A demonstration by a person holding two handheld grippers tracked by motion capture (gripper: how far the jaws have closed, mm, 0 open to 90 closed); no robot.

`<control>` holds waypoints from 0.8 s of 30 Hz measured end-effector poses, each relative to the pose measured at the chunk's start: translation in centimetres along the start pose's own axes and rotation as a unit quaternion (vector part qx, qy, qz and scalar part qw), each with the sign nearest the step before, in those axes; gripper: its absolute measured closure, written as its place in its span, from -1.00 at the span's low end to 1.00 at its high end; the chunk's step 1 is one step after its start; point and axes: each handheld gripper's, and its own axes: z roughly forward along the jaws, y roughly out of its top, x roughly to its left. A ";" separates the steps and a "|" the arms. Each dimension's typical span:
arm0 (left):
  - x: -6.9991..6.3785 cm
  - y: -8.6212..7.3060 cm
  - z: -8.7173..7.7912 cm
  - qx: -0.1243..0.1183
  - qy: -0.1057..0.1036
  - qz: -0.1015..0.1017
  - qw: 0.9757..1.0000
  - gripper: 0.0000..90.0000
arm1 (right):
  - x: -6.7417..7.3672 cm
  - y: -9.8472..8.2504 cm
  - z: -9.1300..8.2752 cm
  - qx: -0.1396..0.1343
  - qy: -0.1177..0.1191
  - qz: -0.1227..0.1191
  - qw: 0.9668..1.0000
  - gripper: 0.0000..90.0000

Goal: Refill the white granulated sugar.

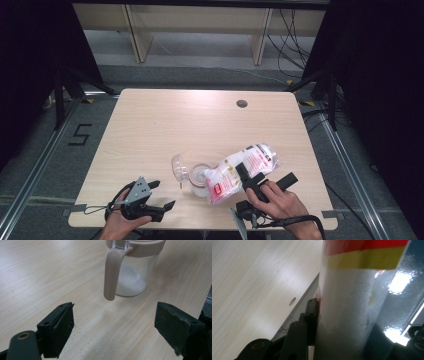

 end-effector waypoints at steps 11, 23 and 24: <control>0.1 0.0 0.0 0.001 0.005 0.015 1.000 -0.66 | -0.1 0.0 0.0 -0.001 0.001 -0.001 1.000 0.58; 0.2 0.0 0.1 -0.003 0.003 0.017 1.000 -0.65 | 0.1 0.1 0.2 -0.001 0.004 0.001 1.000 0.59; 0.2 0.0 0.1 -0.002 0.003 0.017 1.000 -0.65 | 0.1 0.2 0.2 -0.002 0.004 0.001 1.000 0.59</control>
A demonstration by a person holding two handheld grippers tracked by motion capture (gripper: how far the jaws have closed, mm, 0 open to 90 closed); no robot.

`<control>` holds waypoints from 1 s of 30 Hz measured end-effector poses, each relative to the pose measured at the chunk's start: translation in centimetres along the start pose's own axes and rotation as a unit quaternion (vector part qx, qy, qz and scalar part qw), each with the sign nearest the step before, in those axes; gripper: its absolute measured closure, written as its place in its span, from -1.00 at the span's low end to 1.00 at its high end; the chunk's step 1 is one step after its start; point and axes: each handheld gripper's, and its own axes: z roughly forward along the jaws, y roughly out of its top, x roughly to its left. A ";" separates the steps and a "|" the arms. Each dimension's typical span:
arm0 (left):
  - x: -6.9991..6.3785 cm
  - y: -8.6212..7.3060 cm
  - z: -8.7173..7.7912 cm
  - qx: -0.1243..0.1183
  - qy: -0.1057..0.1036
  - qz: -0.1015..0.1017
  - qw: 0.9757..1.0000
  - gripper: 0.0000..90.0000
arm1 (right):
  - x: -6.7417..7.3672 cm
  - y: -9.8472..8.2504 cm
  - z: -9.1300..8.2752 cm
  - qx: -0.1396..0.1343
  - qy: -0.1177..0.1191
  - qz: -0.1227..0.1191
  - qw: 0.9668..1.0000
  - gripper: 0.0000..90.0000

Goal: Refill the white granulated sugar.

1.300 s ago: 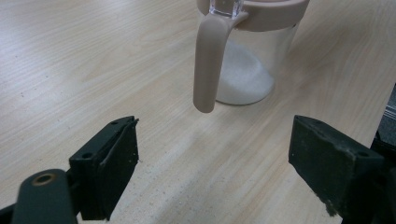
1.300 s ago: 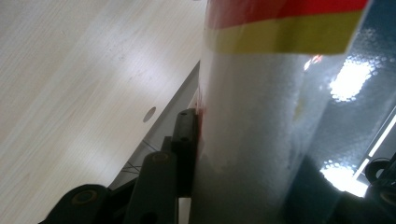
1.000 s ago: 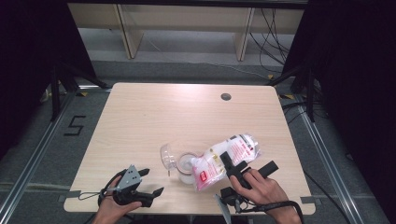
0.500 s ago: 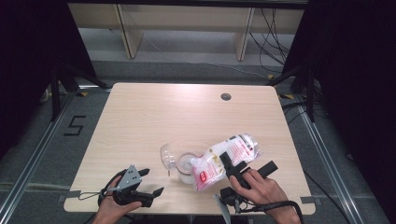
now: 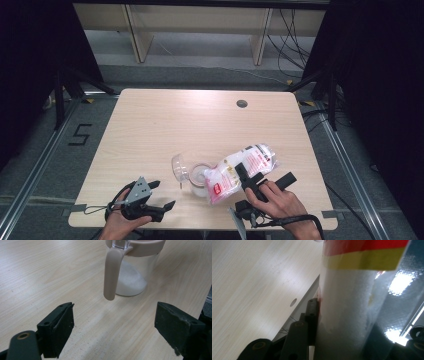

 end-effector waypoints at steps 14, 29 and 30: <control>0.0 0.1 -0.2 0.001 0.000 0.000 1.000 -0.65 | -0.2 0.4 0.3 -0.006 0.007 -0.008 1.000 0.59; -0.2 0.1 -0.2 0.001 -0.001 -0.014 1.000 -0.65 | -0.2 0.1 0.1 -0.001 -0.001 -0.009 1.000 0.60; -0.2 0.1 -0.2 0.001 0.000 -0.014 1.000 -0.65 | -0.2 0.1 0.1 -0.002 -0.001 -0.008 1.000 0.60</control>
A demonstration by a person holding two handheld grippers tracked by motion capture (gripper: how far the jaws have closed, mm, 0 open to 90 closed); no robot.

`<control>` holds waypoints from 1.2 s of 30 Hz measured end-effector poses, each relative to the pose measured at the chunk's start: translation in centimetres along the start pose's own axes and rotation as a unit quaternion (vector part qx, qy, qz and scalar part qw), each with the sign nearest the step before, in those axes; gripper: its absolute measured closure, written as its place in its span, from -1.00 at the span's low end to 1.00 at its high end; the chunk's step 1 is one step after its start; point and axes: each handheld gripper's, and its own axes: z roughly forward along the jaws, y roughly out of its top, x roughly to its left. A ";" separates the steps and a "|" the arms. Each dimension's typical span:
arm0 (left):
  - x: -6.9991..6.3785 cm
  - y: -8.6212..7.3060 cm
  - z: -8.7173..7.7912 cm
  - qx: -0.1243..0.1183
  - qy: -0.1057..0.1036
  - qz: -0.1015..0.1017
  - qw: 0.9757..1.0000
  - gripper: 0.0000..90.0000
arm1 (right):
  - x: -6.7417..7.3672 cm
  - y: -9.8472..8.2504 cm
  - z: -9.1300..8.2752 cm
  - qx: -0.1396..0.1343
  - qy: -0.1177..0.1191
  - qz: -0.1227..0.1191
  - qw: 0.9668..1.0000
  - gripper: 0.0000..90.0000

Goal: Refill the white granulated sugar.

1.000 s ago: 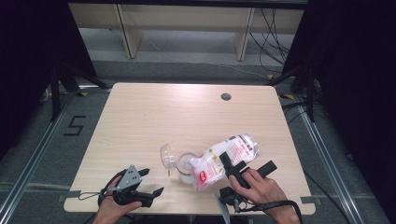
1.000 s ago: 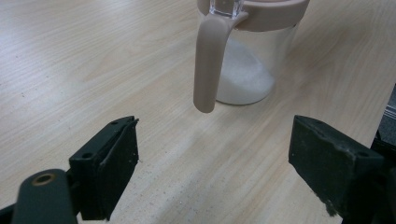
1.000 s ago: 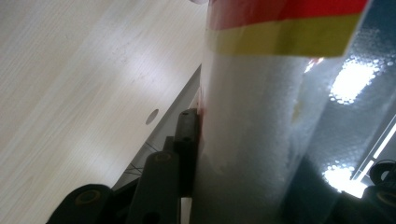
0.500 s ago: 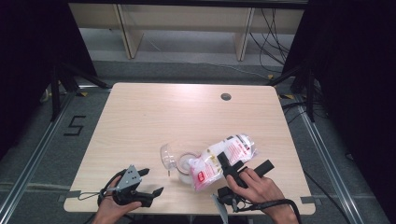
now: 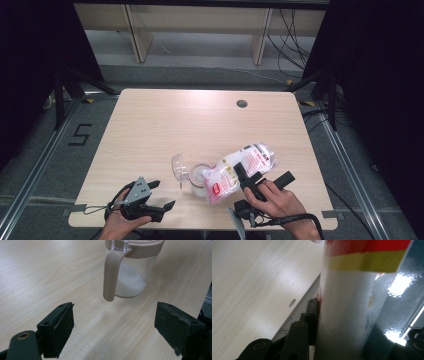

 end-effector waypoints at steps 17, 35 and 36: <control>0.1 0.1 0.0 -0.001 -0.003 0.014 1.000 -0.65 | -0.7 0.4 0.5 -0.006 0.003 -0.073 0.997 0.60; -0.1 0.0 0.0 -0.004 -0.003 -0.002 1.000 -0.65 | -0.8 0.8 1.0 -0.009 0.008 -0.069 0.998 0.62; 0.0 0.0 0.0 0.001 0.001 0.004 1.000 -0.65 | -0.8 0.7 0.9 -0.006 0.003 -0.072 0.997 0.62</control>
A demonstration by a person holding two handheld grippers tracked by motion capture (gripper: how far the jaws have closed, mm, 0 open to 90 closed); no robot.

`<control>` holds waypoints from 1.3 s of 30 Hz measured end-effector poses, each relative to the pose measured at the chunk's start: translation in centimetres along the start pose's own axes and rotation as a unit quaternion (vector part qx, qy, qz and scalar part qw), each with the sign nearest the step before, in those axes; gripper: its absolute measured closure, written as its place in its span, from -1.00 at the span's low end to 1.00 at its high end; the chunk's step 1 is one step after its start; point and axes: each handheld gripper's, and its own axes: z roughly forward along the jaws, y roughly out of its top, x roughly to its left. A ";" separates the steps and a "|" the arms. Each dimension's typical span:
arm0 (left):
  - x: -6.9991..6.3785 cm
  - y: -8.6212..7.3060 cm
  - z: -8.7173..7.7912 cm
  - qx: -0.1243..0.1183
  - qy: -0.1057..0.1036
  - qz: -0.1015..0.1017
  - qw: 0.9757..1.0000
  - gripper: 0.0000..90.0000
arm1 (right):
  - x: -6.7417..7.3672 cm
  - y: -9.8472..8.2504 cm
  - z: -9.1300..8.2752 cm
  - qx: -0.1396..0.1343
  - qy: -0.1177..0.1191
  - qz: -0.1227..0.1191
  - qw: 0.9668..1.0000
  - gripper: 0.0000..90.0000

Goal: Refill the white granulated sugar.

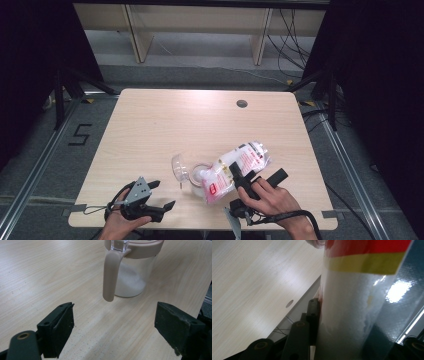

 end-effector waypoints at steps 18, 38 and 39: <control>0.0 0.0 0.0 -0.002 -0.001 -0.003 1.000 -0.65 | 0.2 -0.3 -0.1 -0.007 0.008 0.008 1.000 0.65; 0.0 -0.1 0.1 -0.005 -0.005 -0.008 1.000 -0.65 | 0.4 -0.8 -0.2 -0.003 0.003 0.015 1.000 0.66; 0.0 0.0 0.0 -0.002 -0.002 -0.005 1.000 -0.65 | 0.3 -0.8 -0.2 -0.003 0.003 0.015 1.000 0.66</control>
